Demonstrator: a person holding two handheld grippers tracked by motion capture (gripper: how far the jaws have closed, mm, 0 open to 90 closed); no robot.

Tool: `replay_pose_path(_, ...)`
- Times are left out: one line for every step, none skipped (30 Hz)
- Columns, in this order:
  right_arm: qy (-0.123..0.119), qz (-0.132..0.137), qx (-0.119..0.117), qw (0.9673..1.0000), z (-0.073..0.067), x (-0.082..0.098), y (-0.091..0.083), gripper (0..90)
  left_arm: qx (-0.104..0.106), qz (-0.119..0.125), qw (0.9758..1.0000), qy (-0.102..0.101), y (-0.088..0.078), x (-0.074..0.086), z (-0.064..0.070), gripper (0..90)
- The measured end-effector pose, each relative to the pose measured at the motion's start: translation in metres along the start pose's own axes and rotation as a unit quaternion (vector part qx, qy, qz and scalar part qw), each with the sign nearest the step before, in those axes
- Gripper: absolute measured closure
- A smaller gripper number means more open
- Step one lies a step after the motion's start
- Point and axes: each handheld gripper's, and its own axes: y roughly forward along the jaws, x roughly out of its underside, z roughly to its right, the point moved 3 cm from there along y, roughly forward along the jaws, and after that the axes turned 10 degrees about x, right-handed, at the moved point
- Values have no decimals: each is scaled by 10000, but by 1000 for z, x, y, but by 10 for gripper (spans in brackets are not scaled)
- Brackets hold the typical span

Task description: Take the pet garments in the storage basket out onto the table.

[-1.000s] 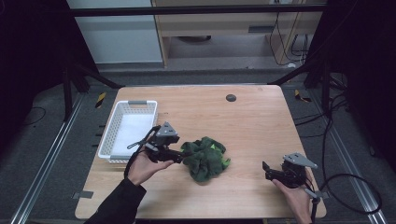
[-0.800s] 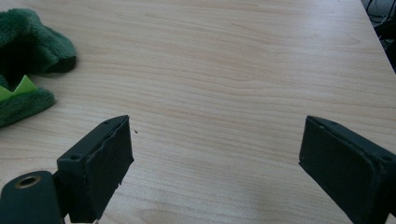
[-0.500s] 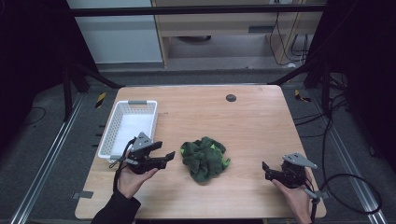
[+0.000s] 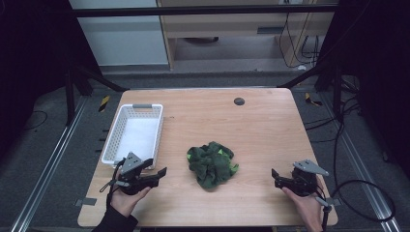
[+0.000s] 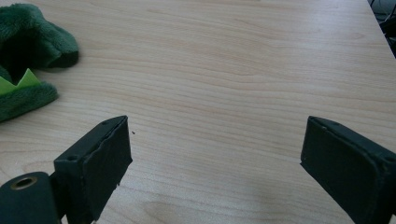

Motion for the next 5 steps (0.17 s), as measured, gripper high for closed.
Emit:
replay_pose_path(-15,5,5,10000,0,0,0,82,-33,-3,10000,-8,-1,2,-1,330)
replay_pose_path(-16,4,4,10000,0,1,0,80,-38,-18,10000,-31,-2,4,-1,326)
replay_pose_path(-16,4,4,10000,0,1,0,80,-38,-18,10000,-31,-2,4,-1,324)
replay_pose_path(-11,6,2,10000,0,1,0,79,-68,11,10000,-50,-4,6,-2,324)
replay_pose_path(-22,11,11,10000,0,1,0,78,-66,0,10000,-64,-4,8,-2,319)
